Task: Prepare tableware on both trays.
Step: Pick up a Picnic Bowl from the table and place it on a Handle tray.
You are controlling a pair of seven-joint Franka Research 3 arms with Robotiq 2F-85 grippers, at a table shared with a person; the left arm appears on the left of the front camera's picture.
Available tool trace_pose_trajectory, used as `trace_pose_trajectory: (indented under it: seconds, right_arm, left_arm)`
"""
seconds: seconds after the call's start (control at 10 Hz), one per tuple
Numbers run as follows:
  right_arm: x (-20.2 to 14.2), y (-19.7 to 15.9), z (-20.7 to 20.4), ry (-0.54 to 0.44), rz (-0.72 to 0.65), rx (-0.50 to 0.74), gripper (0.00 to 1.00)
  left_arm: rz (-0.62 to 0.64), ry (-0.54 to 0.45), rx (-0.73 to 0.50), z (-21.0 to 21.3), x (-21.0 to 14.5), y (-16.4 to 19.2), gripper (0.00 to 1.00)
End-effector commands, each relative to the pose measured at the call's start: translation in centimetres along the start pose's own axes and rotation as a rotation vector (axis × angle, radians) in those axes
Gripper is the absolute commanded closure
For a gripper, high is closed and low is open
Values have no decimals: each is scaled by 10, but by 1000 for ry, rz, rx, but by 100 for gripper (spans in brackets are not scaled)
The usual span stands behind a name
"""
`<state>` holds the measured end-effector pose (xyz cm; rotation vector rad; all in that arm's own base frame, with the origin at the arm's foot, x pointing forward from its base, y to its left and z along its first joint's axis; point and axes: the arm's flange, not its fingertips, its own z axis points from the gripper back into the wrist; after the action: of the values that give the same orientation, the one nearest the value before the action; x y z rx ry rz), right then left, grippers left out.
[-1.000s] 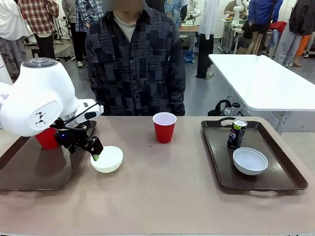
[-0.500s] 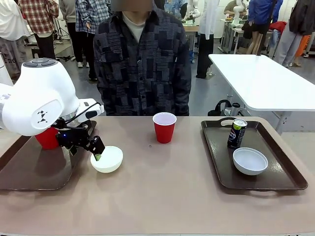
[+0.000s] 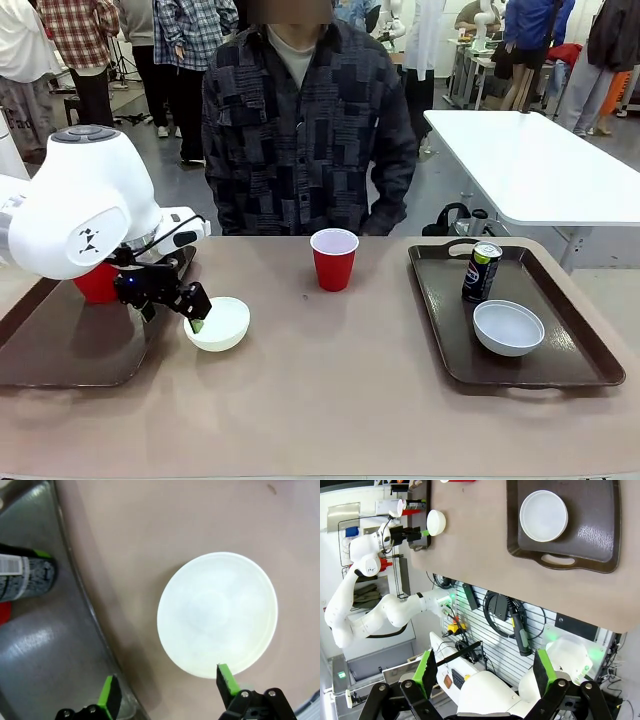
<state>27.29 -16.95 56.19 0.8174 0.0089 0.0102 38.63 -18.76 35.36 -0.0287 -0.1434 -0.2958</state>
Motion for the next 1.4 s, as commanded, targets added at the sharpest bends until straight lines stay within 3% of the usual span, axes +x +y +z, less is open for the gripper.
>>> trace_pose_trajectory:
  seconds: [0.0, 0.1, 0.2, 0.3, 0.5, 0.6, 0.7, 1.3]
  right_arm:
    - [1, 1, 0, -3, 8, 4, 0]
    - [1, 1, 0, -3, 8, 4, 0]
    - [1, 1, 0, -3, 8, 4, 0]
    - [1, 1, 0, -3, 8, 4, 0]
    - [1, 1, 0, -3, 8, 4, 0]
    - [1, 1, 0, -3, 8, 4, 0]
    - [1, 1, 0, -3, 8, 4, 0]
    - [1, 1, 0, -3, 8, 4, 0]
  left_arm:
    - [-23, -22, -62, -10, 8, 1, 12]
    - [-21, -68, -54, -13, 10, 0, 57]
    - [-23, -110, -42, -17, 14, 1, 69]
    - [-22, -151, -26, -19, 16, 1, 100]
    - [-14, -146, -10, -24, 17, 2, 100]
    - [-11, -141, -6, -26, 18, 4, 92]
    - [-8, -138, 0, -26, 18, 3, 100]
    - [-16, -103, -12, -17, 16, 6, 100]
